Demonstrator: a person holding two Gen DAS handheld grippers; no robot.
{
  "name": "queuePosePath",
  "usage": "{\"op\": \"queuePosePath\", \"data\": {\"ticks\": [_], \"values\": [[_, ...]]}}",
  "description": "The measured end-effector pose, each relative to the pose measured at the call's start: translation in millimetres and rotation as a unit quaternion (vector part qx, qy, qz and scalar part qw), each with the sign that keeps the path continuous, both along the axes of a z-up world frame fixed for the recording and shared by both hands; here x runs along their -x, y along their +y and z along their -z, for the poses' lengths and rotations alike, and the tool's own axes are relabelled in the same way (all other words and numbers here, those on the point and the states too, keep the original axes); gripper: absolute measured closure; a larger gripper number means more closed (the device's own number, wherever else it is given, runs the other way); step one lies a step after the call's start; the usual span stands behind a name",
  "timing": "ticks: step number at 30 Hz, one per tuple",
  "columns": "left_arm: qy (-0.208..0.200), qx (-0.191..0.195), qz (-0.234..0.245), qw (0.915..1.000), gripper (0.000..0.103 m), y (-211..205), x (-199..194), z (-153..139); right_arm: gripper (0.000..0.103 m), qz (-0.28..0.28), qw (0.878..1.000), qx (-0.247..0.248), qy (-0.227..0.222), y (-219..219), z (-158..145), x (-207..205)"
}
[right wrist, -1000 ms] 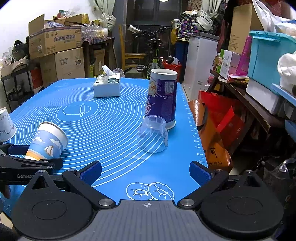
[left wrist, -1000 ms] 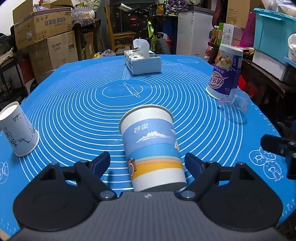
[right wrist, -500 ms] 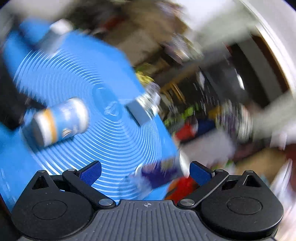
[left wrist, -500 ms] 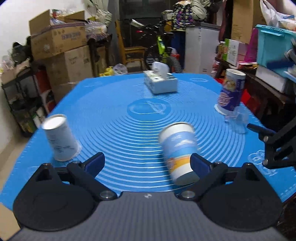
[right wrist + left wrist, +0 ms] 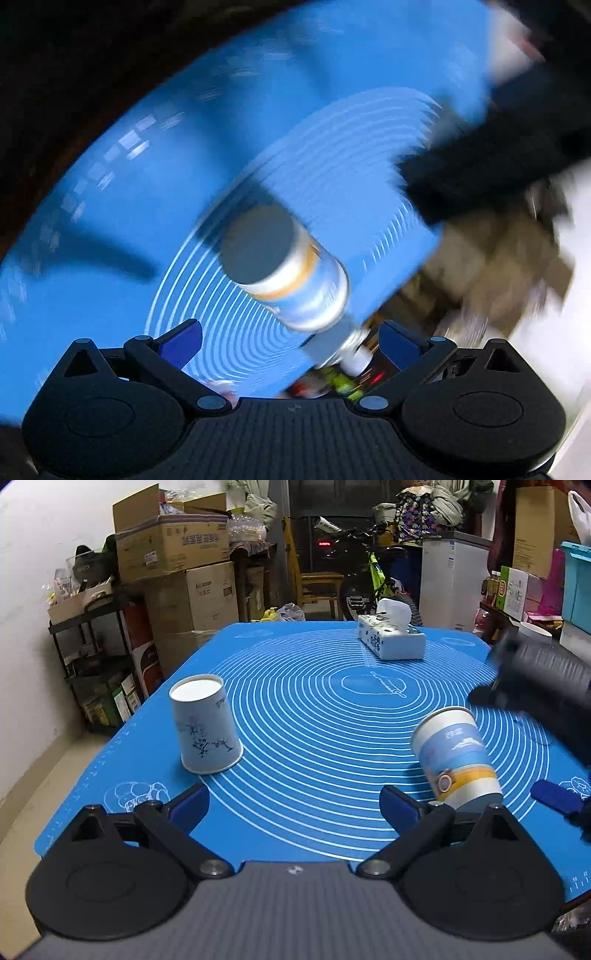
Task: Flip cup upside down
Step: 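Grasp the blue-and-white cup by its base with the right gripper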
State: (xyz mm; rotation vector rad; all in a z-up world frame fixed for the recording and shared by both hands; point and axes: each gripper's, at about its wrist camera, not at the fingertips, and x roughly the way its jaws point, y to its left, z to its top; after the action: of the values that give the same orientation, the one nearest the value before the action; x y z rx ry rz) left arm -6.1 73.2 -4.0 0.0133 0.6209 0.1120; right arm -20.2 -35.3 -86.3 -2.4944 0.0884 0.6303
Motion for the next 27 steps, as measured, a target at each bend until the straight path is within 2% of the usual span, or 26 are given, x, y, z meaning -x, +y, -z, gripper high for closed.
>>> {"op": "queuePosePath", "data": {"ticks": [5,10,12,16,17,20,22,25,26,27], "values": [[0.0,0.014,-0.005,0.9999,0.005,8,-1,4,0.002,-0.059,0.994,0.097,-0.004,-4,21,-7],[0.001,0.024,-0.009,0.9997,0.005,16,-3,8,0.003,-0.096,0.985,0.145,-0.005,-5,38,-15],[0.002,0.025,-0.011,0.9996,0.005,18,-3,9,0.009,-0.092,0.984,0.152,-0.003,-4,43,-18],[0.002,0.028,-0.014,0.9995,0.005,22,-4,11,0.03,-0.086,0.986,0.143,0.003,-5,48,-25],[0.002,0.029,-0.013,0.9995,0.005,22,-4,12,0.037,-0.079,0.988,0.136,0.004,-5,47,-28],[0.001,0.031,-0.01,0.9995,0.005,21,-4,12,0.038,-0.046,0.993,0.105,0.02,4,37,-30],[0.001,0.03,-0.007,0.9995,0.005,20,-4,11,0.038,-0.028,0.998,0.053,0.032,12,27,-31],[-0.002,0.028,-0.002,0.9996,0.005,18,-4,10,0.038,0.027,0.996,-0.066,0.059,25,8,-33],[-0.003,0.027,-0.001,0.9996,0.005,17,-4,9,0.038,0.055,0.988,-0.12,0.073,29,-3,-37],[-0.004,0.027,0.0,0.9996,0.005,16,-5,8,0.038,0.089,0.976,-0.18,0.09,33,-16,-41]]}}
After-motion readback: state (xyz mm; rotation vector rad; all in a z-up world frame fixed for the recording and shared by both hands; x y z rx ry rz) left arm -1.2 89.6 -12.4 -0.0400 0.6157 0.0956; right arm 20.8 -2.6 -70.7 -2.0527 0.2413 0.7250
